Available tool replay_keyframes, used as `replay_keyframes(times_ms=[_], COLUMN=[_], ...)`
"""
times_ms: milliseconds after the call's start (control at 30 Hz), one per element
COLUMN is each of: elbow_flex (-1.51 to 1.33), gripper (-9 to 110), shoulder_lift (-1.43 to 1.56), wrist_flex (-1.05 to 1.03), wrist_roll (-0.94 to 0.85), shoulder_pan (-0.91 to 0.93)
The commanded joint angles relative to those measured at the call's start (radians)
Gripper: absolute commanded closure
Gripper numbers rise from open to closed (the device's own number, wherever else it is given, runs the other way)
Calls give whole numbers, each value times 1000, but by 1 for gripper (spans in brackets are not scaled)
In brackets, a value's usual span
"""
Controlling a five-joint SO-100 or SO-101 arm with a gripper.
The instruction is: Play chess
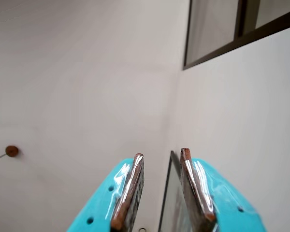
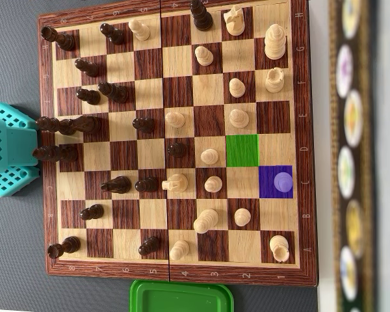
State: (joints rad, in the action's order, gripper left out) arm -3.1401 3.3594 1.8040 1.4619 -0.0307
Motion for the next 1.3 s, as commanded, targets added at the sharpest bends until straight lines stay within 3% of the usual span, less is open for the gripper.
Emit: replay_keyframes(times_ms=[0, 833, 967, 1267], elbow_flex=[-18, -18, 44, 265], gripper=[89, 89, 89, 89], shoulder_lift=[-12, -15, -14, -12], wrist_flex=[2, -17, -170, -727], wrist_roll=[-2, -6, -6, -6], shoulder_pan=[2, 5, 3, 3])
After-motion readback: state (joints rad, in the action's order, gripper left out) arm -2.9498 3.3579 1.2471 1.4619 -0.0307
